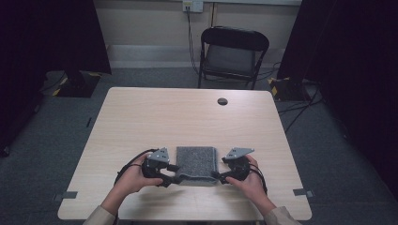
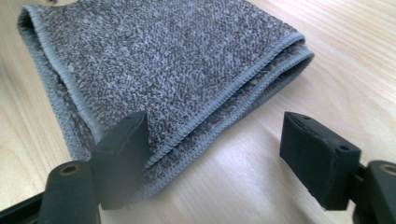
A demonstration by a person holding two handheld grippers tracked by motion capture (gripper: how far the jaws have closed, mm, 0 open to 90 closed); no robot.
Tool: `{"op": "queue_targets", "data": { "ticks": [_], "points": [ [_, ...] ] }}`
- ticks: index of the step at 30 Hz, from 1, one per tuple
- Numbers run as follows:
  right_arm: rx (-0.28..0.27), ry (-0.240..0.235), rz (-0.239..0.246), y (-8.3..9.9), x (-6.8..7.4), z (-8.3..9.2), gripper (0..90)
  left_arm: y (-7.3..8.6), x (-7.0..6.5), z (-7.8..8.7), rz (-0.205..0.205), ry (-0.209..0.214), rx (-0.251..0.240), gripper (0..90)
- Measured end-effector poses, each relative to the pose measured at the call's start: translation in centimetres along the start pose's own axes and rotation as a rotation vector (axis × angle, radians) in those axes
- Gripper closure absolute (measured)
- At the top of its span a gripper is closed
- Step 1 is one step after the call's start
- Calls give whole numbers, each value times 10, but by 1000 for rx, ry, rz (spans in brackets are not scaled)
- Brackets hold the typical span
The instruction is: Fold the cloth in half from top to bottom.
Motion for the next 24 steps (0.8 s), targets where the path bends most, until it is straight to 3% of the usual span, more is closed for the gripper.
{"op": "queue_targets", "data": {
  "ticks": [5,14,24],
  "points": [
    [-4,8,-9,-1,-1,4,219,13,-7,2,-4,20,25,457],
    [-34,-27,-31,0,-2,21,175,19,0,32,-3,-82,-47,251],
    [-20,-36,-48,5,-4,33,168,27,5,49,13,-127,-65,226]
  ]
}}
Point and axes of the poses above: each handheld gripper's, and its own axes: z roughly backward along the jaws, y roughly out of its underside, x roughly to its left, the point moved 1 cm from there along -z, roughly forward along the jaws, and after that the axes turned 9 degrees about -x, right-handed, at the moved point
